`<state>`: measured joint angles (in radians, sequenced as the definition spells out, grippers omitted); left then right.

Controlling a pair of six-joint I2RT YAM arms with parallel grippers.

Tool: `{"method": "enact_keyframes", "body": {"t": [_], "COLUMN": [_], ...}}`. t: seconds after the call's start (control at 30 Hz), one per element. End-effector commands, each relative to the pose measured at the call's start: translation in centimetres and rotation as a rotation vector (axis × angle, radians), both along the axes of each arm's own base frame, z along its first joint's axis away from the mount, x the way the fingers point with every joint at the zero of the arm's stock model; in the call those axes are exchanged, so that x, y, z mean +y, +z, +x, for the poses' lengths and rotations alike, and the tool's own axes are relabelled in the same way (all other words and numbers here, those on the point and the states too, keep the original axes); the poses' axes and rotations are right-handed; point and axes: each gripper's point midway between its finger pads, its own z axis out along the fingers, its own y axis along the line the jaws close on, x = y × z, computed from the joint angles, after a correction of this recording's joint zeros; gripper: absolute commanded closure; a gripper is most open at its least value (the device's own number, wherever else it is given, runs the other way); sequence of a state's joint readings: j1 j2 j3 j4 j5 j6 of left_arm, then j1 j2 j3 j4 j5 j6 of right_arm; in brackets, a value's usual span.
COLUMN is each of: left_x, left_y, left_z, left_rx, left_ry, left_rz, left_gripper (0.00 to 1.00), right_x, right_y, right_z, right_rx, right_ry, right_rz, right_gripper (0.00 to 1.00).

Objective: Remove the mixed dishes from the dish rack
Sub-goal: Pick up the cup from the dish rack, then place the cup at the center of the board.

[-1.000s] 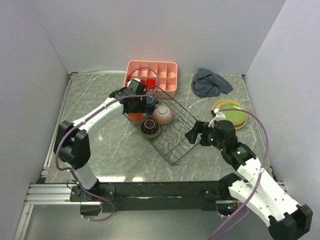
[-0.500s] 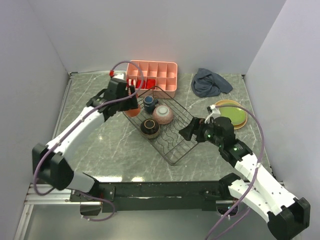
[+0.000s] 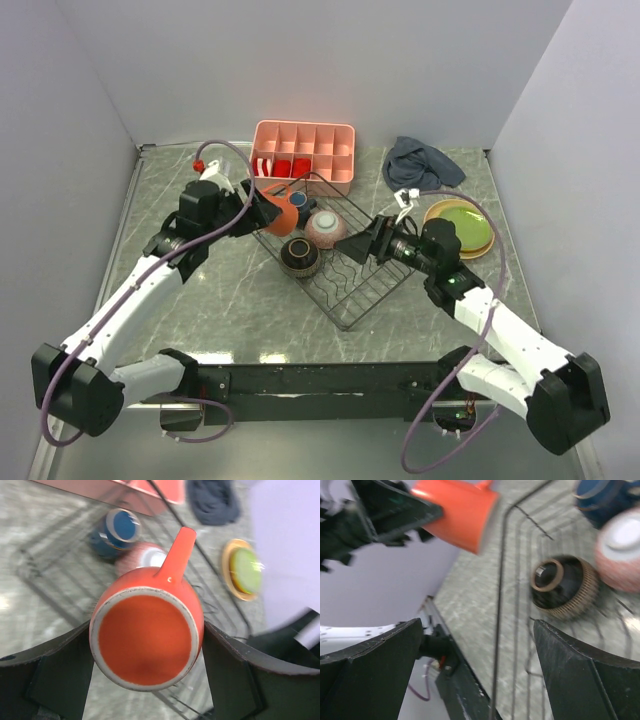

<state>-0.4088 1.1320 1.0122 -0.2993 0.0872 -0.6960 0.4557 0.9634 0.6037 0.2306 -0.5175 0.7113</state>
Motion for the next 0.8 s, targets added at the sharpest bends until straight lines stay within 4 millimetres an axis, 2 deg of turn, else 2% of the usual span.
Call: {"method": "enact_keyframes", "body": {"t": [0.0,0.03,0.07,0.1,0.13,0.17,0.23,0.4,0.53,0.57,0.77], "left_x": [-2.8,-3.1,-3.3,-3.5,-3.7,-3.8,-4.1,-4.7,-5.0,-5.1,-5.9], "left_y": [7.9,8.4,7.8,8.8,9.0,8.5,9.3,9.1,8.7,9.2,9.2], "left_z": [-1.2,-1.6,-1.9,-2.1,-2.5,-2.6,-3.0,-3.6,-3.7,-3.9,-4.5], "left_rx": [-0.206,-0.219,-0.210,-0.235,-0.235,-0.223,-0.232,-0.198,-0.183,-0.199,-0.177], "left_ry": [-0.122,-0.141,-0.154,-0.161,-0.177,-0.180,-0.195,-0.219,-0.237,-0.249,-0.278], "left_rz": [-0.286,-0.316,-0.333,-0.383,-0.407,-0.424,-0.487,-0.602,-0.653,-0.672,-0.732], "left_gripper": [0.61,0.62,0.61,0.61,0.61,0.61,0.61,0.61,0.60,0.60,0.59], "right_x": [2.2,2.3,2.6,2.7,2.8,3.0,3.3,4.6,5.5,5.8,6.8], "right_y": [6.8,7.0,7.3,7.5,7.6,8.0,8.2,9.2,9.3,9.0,9.0], "right_z": [-0.3,-0.2,0.1,0.2,0.3,0.6,0.5,0.5,0.7,0.9,1.4], "right_rx": [-0.172,-0.174,-0.184,-0.184,-0.191,-0.204,-0.206,-0.235,-0.238,-0.234,-0.238], "right_ry": [0.130,0.135,0.138,0.142,0.149,0.154,0.175,0.232,0.258,0.263,0.293], "right_rz": [0.173,0.181,0.188,0.192,0.196,0.202,0.211,0.241,0.244,0.243,0.255], "right_gripper": [0.00,0.00,0.00,0.00,0.00,0.01,0.02,0.06,0.09,0.10,0.16]}}
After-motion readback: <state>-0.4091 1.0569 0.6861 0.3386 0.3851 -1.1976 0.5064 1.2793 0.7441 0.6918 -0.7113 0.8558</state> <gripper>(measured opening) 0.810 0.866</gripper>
